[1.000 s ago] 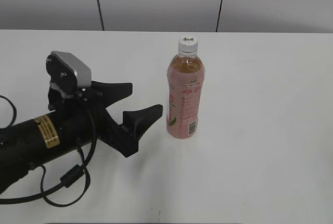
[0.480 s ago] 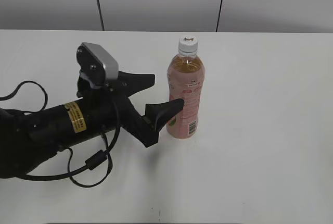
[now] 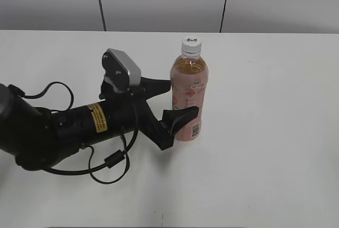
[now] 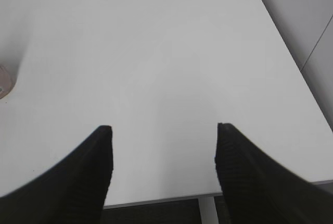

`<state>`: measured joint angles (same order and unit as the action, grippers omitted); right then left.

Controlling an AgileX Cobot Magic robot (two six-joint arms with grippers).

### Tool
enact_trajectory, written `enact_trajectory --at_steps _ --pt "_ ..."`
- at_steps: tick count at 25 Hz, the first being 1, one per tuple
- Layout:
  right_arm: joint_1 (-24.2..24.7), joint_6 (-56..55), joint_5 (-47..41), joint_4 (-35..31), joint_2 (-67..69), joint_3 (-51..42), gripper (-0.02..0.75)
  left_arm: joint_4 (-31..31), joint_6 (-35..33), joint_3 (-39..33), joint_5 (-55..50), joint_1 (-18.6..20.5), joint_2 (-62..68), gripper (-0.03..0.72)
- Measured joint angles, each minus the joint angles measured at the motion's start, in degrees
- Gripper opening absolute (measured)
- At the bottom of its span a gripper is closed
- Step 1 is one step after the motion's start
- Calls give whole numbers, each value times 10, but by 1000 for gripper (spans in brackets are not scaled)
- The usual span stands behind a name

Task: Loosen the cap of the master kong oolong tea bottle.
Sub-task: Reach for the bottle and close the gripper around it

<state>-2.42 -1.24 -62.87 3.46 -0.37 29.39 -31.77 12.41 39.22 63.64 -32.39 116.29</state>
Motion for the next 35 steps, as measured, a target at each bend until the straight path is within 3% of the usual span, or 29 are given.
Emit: enact_trajectory --at_steps 9,19,21,24,35 --pt "0 0 0 0 0 0 473 0 2 71 -6 0 38 575" --pt "0 0 0 0 0 0 473 -1 20 102 -7 0 68 569" --pt "0 0 0 0 0 0 473 -1 20 105 -7 0 68 533" --pt "0 0 0 0 0 0 473 -5 21 105 -6 -1 68 398" --pt "0 0 0 0 0 0 473 -44 22 104 -105 -1 13 400"
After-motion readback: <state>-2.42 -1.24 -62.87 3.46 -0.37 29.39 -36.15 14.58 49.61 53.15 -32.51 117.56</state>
